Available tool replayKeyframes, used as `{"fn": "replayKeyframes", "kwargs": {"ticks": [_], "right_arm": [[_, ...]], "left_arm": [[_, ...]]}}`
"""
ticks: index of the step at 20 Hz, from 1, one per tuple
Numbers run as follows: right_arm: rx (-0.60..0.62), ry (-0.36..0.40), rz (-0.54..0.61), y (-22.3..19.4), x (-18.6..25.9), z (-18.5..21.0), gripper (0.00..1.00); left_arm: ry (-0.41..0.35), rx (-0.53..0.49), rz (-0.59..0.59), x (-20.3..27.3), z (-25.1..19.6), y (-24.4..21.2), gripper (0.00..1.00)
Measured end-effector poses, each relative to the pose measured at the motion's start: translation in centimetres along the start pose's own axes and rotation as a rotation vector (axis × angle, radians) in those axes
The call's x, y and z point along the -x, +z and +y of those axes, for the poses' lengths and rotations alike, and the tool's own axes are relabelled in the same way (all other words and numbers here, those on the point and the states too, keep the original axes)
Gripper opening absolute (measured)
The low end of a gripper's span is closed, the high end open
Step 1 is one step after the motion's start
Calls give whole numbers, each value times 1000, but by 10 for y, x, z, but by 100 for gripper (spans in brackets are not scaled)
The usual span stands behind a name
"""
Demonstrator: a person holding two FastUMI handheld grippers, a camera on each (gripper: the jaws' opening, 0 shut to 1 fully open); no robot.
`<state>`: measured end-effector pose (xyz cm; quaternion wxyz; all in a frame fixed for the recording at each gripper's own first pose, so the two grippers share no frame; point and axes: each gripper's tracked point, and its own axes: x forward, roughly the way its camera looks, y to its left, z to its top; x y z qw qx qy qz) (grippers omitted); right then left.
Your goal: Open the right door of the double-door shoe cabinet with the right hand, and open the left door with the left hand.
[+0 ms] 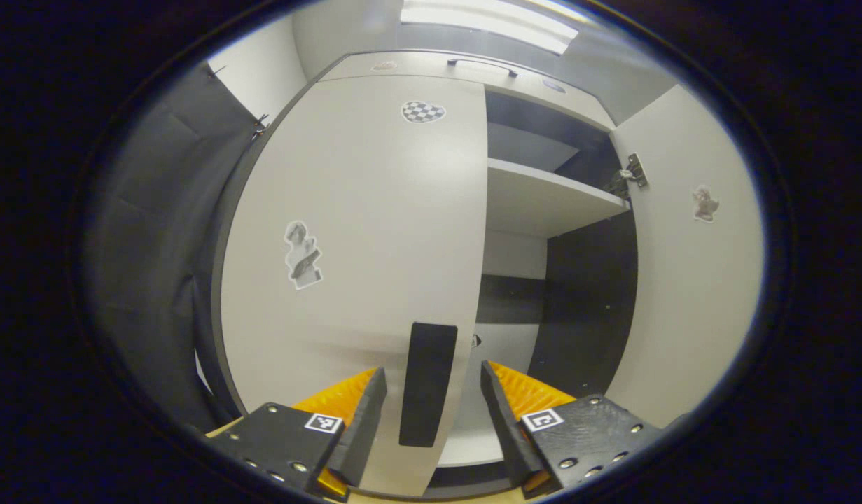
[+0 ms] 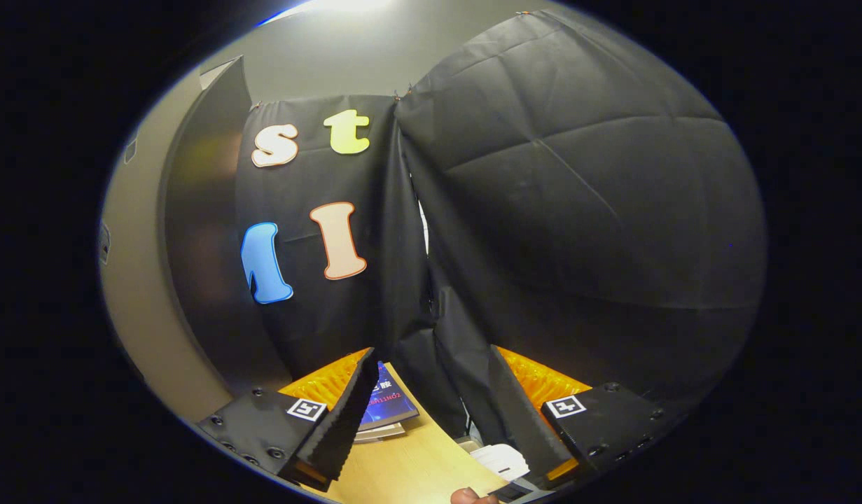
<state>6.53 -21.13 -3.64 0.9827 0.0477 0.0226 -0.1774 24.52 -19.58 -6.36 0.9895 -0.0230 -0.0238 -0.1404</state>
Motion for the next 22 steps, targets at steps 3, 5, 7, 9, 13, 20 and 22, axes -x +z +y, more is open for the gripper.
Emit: {"fn": "replayKeyframes", "kwargs": {"ticks": [3, 5, 7, 9, 13, 20, 22], "right_arm": [[-12, 27, 20, -3, -11, -2, 92], [-9, 42, 26, -4, -19, -1, 92], [-2, 45, 29, -3, -28, -2, 92], [-7, 57, 26, -1, -34, 2, 92], [-18, 87, 30, 0, -42, 18, 92], [-16, 95, 4, -1, -21, 45, 92], [-21, 87, -6, 0, -7, 48, 92]], "left_arm": [[10, -48, -1, -9, -4, 1, 73], [44, -73, 14, -12, -2, 0, 52], [99, -116, 26, -14, 4, 0, 53], [111, -117, 22, -15, 6, 0, 29], [80, -110, 39, -13, 4, -4, 29], [32, -74, 43, -9, 2, -8, 8], [20, -77, 33, -6, 4, -8, 8]]}}
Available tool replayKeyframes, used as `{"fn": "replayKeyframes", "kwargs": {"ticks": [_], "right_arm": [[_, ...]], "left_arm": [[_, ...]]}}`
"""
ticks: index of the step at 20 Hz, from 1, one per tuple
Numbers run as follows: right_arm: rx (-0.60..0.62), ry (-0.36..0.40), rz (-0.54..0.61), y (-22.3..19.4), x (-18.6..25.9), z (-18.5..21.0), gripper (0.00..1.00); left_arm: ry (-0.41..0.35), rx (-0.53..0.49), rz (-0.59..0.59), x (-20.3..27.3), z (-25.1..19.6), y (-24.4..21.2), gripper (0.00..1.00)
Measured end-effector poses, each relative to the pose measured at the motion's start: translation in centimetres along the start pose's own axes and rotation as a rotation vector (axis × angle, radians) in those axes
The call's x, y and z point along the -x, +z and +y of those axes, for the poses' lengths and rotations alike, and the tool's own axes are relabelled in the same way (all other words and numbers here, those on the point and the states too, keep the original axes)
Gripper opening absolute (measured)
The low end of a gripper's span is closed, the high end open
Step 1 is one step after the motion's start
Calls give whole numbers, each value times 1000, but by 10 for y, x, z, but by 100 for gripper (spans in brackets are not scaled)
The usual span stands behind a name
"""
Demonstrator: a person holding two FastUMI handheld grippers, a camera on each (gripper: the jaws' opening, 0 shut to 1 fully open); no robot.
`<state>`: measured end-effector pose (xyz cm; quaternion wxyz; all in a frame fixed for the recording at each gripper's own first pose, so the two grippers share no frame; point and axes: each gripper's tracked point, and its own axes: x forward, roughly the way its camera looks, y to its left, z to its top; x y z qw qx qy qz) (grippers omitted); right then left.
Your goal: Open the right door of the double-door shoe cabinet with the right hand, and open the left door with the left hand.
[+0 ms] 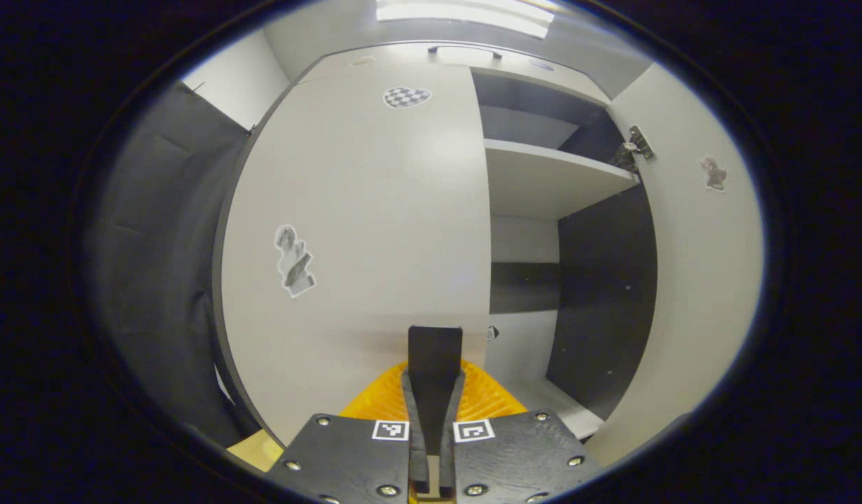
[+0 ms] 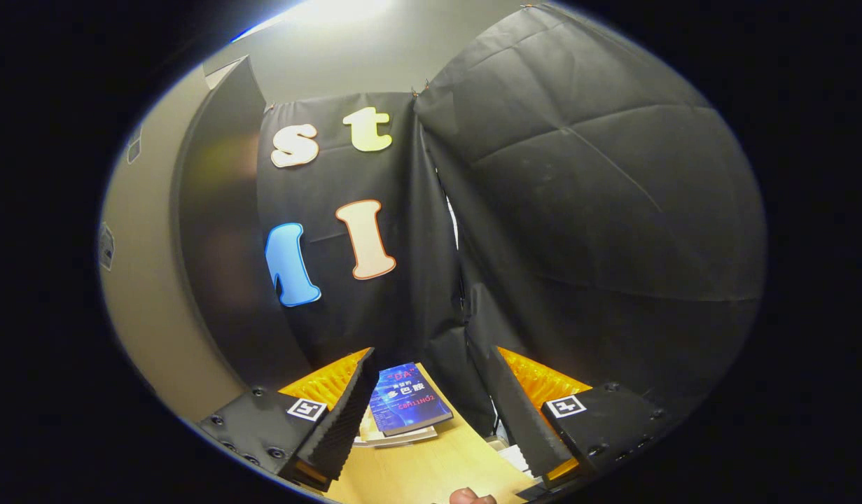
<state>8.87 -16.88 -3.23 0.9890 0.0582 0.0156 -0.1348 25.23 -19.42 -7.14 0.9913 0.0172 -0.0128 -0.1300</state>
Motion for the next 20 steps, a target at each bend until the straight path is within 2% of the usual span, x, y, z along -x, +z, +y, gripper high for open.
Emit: {"fn": "replayKeyframes", "kwargs": {"ticks": [1, 2, 5, 6, 8, 9, 11, 12, 13, 14, 15, 16, 17, 20], "right_arm": [[0, -8, -3, -1, 8, 2, 98], [-3, -17, -7, -1, 16, 3, 92], [-38, -39, -25, 1, 45, 17, 92], [-56, -45, -26, -1, 56, 23, 98], [-83, -49, -27, -5, 82, 38, 98], [-80, -50, -32, -6, 93, 45, 92], [-41, -65, -38, -12, 118, 51, 92], [-18, -72, -35, -16, 129, 54, 100], [-1, -78, -38, -17, 142, 58, 100], [11, -82, -45, -16, 151, 62, 92], [19, -85, -49, -18, 161, 65, 92], [24, -86, -49, -19, 170, 68, 92], [26, -91, -51, -20, 178, 72, 98], [16, -102, -57, -21, 197, 80, 98]], "left_arm": [[-9, 5, -4, 1, 0, 0, 8], [-21, 14, -8, 5, 0, 0, 8], [-81, 27, -11, 15, 2, 5, 8], [-101, 34, -11, 19, 2, 10, 10], [-140, 27, -10, 30, 5, 16, 10], [-156, 27, -15, 34, 7, 18, 10], [-180, 47, -29, 39, 9, 15, 9], [-189, 56, -33, 39, 11, 13, 10], [-199, 62, -39, 39, 12, 14, 8], [-208, 68, -48, 40, 13, 16, 8], [-216, 73, -56, 40, 15, 18, 8], [-224, 73, -61, 41, 15, 18, 8], [-230, 72, -64, 42, 16, 19, 8], [-256, 68, -67, 49, 19, 19, 9]]}}
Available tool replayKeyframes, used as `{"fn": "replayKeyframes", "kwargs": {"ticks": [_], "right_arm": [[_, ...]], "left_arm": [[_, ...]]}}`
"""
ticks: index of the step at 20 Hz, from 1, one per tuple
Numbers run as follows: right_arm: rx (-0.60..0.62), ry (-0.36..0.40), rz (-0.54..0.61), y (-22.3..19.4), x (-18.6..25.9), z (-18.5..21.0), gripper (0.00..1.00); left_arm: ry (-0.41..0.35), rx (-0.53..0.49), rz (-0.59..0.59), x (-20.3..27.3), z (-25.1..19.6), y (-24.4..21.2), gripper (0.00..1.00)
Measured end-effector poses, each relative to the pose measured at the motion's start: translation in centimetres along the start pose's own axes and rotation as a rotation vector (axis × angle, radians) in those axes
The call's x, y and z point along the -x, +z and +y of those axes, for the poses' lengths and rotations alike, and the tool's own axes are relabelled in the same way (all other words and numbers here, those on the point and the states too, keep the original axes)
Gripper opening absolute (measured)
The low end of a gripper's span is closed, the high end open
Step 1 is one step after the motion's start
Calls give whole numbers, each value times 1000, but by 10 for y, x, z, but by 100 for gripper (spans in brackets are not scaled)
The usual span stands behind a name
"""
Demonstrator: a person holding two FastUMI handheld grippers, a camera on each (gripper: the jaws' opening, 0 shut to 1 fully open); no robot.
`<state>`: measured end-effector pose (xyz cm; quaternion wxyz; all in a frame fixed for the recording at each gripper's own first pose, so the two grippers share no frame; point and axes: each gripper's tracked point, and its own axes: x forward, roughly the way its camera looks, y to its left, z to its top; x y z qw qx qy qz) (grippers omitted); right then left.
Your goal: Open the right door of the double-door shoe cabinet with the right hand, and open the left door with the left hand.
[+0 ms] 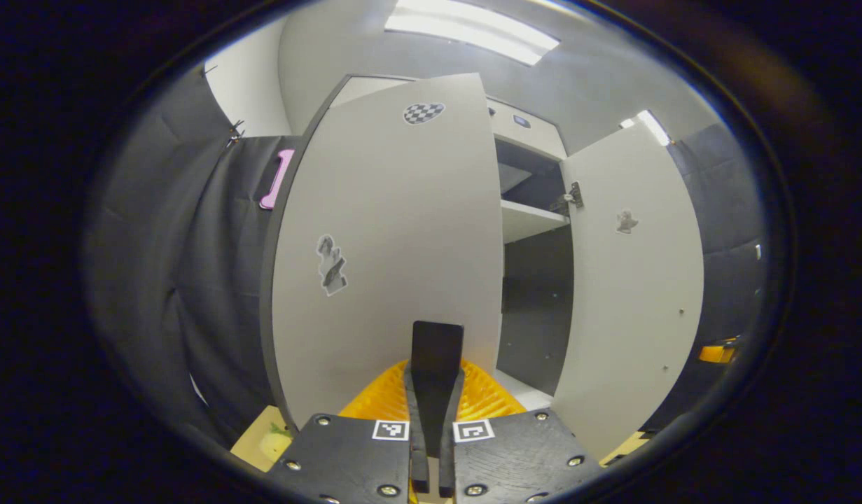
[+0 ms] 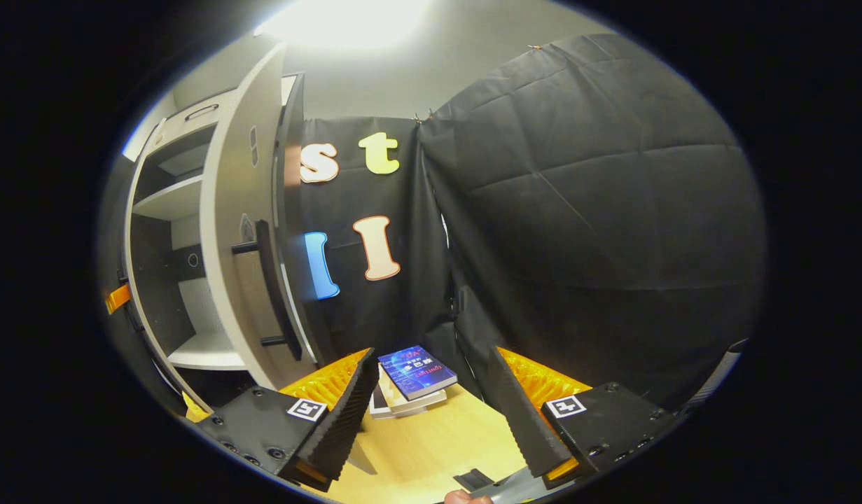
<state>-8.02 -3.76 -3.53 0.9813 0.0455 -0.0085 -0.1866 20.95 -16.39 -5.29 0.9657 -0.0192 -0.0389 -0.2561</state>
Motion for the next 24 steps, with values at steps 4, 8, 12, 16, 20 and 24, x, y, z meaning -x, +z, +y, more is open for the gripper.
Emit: {"fn": "replayKeyframes", "kwargs": {"ticks": [4, 8, 12, 16, 20, 24], "right_arm": [[3, 5, 12, -7, 18, 11, 98], [11, 20, 13, -8, 29, 23, 98], [20, 26, 5, -7, 37, 28, 98], [6, 28, 1, -7, 41, 30, 98], [-5, 41, 10, -10, 39, 41, 98], [12, 55, 13, -14, 39, 48, 98]], "left_arm": [[-14, 17, -8, 13, 0, 2, 8], [6, 19, -19, 21, 12, 4, 8], [31, 23, -25, 25, 21, 6, 8], [53, 32, -23, 30, 30, 7, 7], [61, 12, -15, 35, 37, 6, 7], [94, 11, -17, 38, 48, 7, 6]]}}
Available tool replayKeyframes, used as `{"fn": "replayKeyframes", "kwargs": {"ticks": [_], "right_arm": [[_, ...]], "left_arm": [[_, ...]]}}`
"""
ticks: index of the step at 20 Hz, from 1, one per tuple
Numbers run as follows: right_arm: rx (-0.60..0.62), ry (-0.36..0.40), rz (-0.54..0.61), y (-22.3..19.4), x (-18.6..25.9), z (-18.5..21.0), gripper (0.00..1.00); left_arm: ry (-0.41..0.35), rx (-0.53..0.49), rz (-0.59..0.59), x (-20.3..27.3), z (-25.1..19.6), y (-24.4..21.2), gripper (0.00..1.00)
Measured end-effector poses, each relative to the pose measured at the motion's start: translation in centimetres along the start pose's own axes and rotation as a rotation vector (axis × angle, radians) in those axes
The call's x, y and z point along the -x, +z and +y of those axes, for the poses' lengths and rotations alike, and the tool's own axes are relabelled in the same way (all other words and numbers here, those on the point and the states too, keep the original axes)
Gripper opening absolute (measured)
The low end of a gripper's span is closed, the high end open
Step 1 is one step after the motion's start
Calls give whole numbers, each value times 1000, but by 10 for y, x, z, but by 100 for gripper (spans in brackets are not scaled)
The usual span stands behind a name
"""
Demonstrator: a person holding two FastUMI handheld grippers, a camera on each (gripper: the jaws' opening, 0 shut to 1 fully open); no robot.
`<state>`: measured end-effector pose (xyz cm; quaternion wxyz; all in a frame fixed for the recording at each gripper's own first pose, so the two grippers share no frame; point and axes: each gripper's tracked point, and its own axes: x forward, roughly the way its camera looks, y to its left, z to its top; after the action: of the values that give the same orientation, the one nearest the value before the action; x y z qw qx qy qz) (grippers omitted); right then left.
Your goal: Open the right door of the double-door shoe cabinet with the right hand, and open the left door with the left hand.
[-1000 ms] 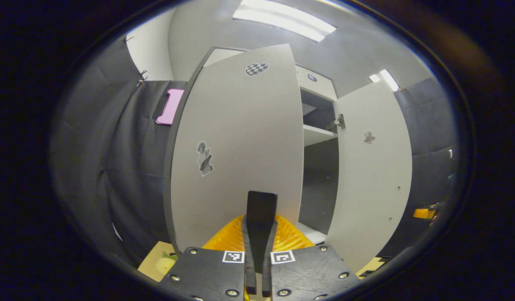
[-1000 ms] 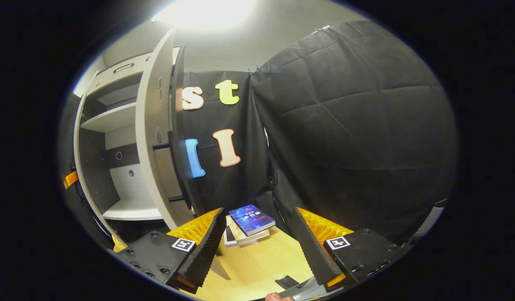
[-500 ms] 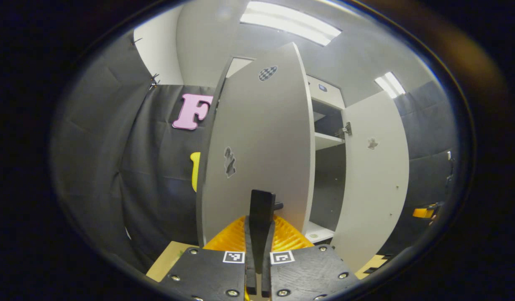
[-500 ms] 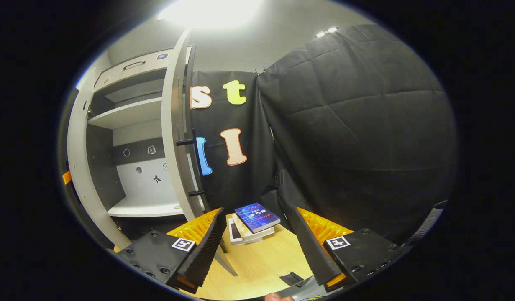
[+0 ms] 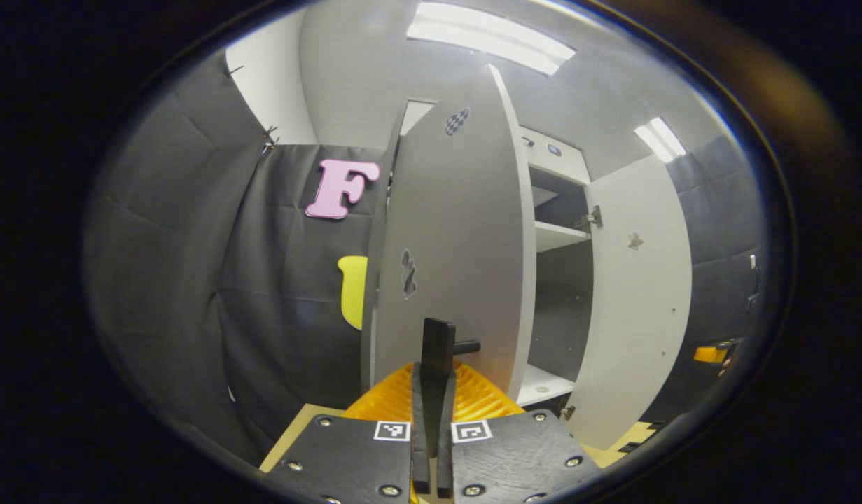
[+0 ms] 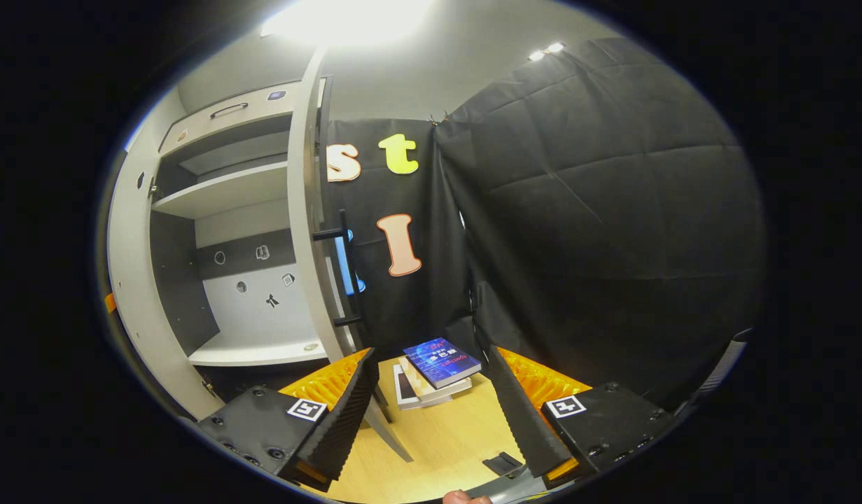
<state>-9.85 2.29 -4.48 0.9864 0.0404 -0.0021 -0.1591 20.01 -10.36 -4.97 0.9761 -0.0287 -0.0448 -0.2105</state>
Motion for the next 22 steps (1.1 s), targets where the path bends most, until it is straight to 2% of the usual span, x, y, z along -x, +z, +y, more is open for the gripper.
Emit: {"fn": "replayKeyframes", "kwargs": {"ticks": [4, 5, 7, 8, 9, 10, 16, 17, 21, 22], "right_arm": [[-1, 9, 6, 0, 0, 6, 98], [-3, 11, 4, 0, 0, 6, 92], [-2, 20, 5, 1, 1, 11, 92], [3, 22, 5, 1, 1, 12, 92], [8, 24, 4, 0, 0, 14, 92], [11, 28, 4, 0, 0, 16, 92], [16, 31, -4, 0, 5, 23, 92], [16, 34, -2, 0, 5, 25, 98], [2, 47, -16, -3, 6, 34, 98], [0, 55, -19, -2, 7, 36, 92]], "left_arm": [[48, -5, -3, 2, 19, 0, 6], [61, -2, 10, 3, 26, -3, 6], [109, 2, 23, 6, 42, -3, 5], [97, 10, 25, 6, 44, -3, 5], [46, 47, 31, 5, 33, -4, 1], [11, 79, 32, 8, 20, -4, 2], [24, 24, 19, 9, 31, -1, 3], [32, 19, 14, 10, 34, 1, 3], [39, 42, 26, 13, 33, 3, 3], [49, 38, 22, 14, 35, 6, 3]]}}
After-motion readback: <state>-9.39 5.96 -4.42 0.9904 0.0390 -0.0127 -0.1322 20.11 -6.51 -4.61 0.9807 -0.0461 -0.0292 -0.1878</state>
